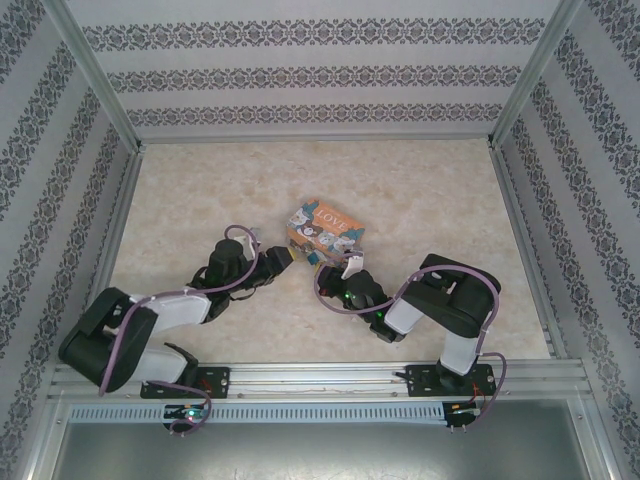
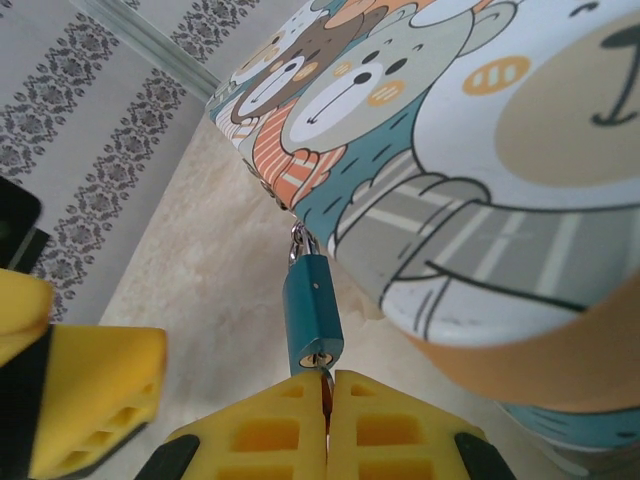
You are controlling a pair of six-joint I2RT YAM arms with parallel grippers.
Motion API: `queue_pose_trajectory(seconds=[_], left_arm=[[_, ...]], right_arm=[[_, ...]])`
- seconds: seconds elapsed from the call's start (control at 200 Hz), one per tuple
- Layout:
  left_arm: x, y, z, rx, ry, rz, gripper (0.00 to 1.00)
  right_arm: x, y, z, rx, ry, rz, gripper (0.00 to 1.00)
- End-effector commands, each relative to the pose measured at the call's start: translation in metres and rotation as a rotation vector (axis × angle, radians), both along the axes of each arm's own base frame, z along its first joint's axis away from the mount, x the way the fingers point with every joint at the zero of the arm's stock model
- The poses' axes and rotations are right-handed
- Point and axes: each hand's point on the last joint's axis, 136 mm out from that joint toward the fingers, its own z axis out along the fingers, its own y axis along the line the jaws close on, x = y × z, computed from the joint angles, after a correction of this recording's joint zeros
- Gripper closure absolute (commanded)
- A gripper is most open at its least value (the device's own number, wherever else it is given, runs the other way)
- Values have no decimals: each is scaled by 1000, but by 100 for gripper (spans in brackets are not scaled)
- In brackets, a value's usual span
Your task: Unlock a padlock with a key
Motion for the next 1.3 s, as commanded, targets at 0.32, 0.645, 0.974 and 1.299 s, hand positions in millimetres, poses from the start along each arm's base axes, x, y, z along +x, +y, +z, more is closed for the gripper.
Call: queue_pose_trajectory(seconds=[0.32,0.645,0.974,1.299], left_arm=[[17,-19,9,-201,-50,-16,56],[21,-30,-5,-238,-31,-17,59],[24,-45,-19,-265,0,-17,63],[28,-51,-17,-273,-6,-28,66]], right_arm=[[-5,12,31,165,-11,25,100],[-5,13,30,169,-5,23,100],[-5,14,30,171,-5,23,100],[-6,16,32,187,3,23,100]])
